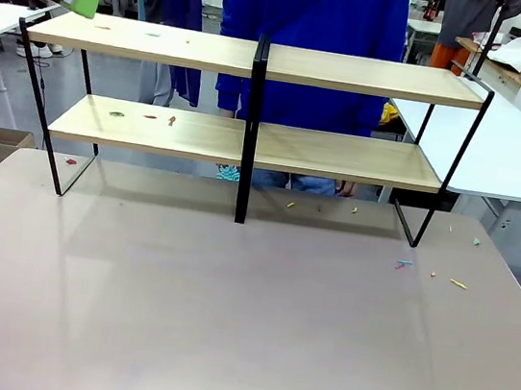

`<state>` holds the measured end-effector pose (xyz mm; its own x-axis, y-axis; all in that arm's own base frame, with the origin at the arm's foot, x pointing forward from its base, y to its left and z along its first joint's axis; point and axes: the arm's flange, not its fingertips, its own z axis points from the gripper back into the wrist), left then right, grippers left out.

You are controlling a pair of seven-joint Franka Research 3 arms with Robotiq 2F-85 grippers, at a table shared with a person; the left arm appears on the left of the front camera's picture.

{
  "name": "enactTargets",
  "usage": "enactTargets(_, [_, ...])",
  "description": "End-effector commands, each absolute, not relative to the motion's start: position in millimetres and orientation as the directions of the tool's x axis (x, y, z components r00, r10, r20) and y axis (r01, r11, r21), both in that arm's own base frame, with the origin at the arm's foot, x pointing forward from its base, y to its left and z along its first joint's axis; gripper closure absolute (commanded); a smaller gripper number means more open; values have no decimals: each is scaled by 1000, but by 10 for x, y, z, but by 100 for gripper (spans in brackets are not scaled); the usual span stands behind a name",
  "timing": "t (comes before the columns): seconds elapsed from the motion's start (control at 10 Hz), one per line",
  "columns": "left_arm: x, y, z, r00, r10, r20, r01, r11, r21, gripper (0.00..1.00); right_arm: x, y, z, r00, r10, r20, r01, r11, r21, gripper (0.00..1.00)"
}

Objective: Clean the shelves.
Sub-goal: Clean another randomly selected level of the Shelf with the Duster.

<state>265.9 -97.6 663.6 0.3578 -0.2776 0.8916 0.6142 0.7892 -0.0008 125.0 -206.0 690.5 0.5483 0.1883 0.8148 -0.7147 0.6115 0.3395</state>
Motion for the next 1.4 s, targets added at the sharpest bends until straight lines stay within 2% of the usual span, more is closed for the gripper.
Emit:
enactTargets(0.0, [2657,-961,6617,355,-278,893,620,785,-2,0,1622,-525,6579,509,682,525,-841,525,134,87])
enactTargets(0.2, [2657,-961,6617,355,-278,893,620,785,-2,0,1855,760,5925,431,839,331,-901,415,122,87])
enactTargets(0.3, [2657,-961,6617,355,-278,893,620,785,-2,0,1812,1192,5719,390,835,389,-919,376,115,87])
enactTargets(0.4, [2657,-961,6617,355,-278,893,620,785,-2,0,1714,1364,5611,329,875,354,-942,329,62,87])
enactTargets(0.5, [2657,-961,6617,355,-278,893,620,785,-2,0,1704,601,5808,530,742,410,-846,495,198,87])
enactTargets(0.6, [2657,-961,6617,355,-278,893,620,785,-2,0,1704,601,5808,530,742,410,-846,495,198,87])
enactTargets(0.7, [2657,-961,6617,355,-278,893,620,785,-2,0,1584,1280,5481,424,846,322,-905,404,132,87])
enactTargets(0.8, [2657,-961,6617,355,-278,893,620,785,-2,0,1541,1469,5496,431,858,279,-902,423,92,87])
enactTargets(0.9, [2657,-961,6617,355,-278,893,620,785,-2,0,1742,1813,5442,432,860,270,-901,424,92,87])
enactTargets(1.0, [2657,-961,6617,355,-278,893,620,785,-2,0,1963,2165,5444,477,820,317,-879,452,152,87])
enactTargets(1.2, [2657,-961,6617,355,-278,893,620,785,-2,0,2373,2881,5570,622,624,473,-765,614,196,87])
enactTargets(1.3, [2657,-961,6617,355,-278,893,620,785,-2,0,2534,3136,5612,635,592,497,-734,662,150,87])
